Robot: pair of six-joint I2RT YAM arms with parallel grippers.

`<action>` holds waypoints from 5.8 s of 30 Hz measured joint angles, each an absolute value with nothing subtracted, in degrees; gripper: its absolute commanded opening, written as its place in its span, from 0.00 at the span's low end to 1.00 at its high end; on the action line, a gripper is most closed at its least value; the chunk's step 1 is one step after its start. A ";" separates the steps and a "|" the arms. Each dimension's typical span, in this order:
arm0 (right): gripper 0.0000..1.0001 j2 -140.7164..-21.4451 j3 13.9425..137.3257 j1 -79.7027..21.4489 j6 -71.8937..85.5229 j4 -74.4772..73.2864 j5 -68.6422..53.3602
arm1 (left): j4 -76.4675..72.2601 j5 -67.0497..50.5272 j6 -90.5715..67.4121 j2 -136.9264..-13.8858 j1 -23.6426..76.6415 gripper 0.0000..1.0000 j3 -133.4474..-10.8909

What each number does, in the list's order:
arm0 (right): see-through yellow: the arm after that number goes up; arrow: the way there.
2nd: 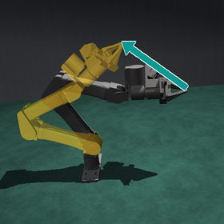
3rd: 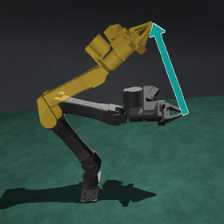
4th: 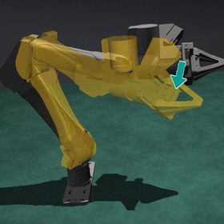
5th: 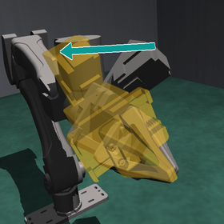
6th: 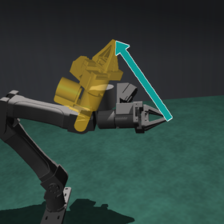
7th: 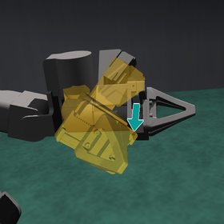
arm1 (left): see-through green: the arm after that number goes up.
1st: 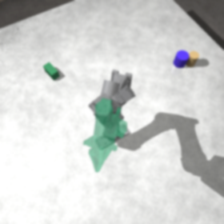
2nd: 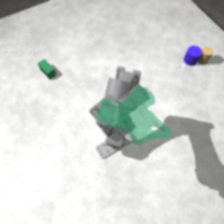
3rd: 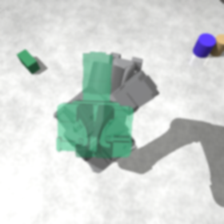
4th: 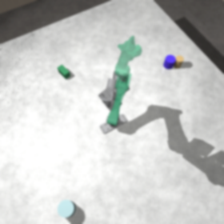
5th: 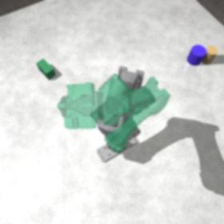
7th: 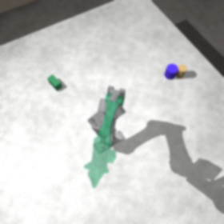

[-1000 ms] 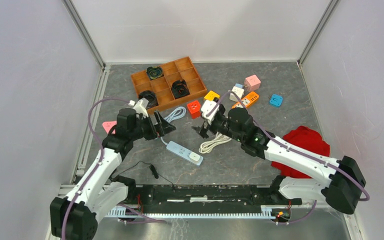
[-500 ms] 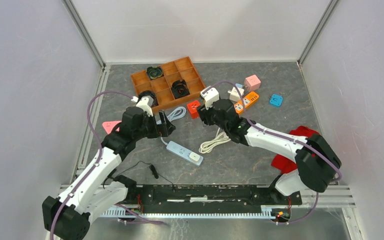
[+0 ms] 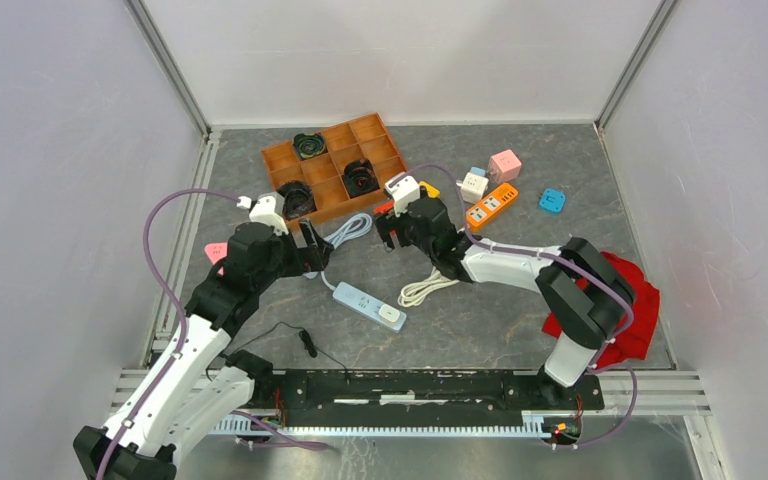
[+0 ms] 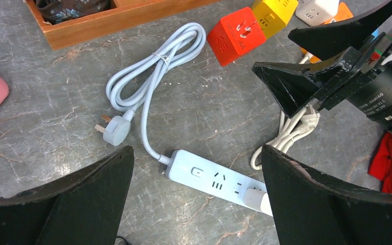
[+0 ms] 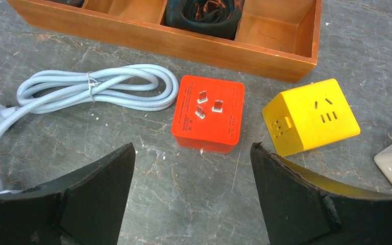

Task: Insert the plug
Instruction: Move the plug to the center of the board, then pick up the plug from the center of the board, then insert the plug into the socket.

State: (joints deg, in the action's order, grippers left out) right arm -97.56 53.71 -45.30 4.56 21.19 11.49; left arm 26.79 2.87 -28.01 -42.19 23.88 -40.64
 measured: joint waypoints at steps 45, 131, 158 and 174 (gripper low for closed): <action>0.38 -94.65 43.64 -44.03 -12.62 29.02 8.21 | 26.70 -7.01 -37.01 -48.75 23.86 1.00 -40.12; 0.93 -65.01 33.56 -11.11 29.67 11.00 -25.32 | -4.99 10.11 -13.63 -101.03 47.00 0.37 -60.29; 0.89 -75.31 38.24 -18.65 50.68 19.59 -40.73 | -18.44 7.05 -9.26 -77.08 51.92 0.34 -44.56; 0.37 -76.38 35.57 -20.43 54.26 26.68 -39.70 | -18.63 9.47 -8.91 -75.70 53.12 0.88 -43.40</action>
State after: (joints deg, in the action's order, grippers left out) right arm -76.38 35.57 -20.43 54.26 26.68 -39.70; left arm -18.63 9.47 -8.91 -75.70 53.12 -43.40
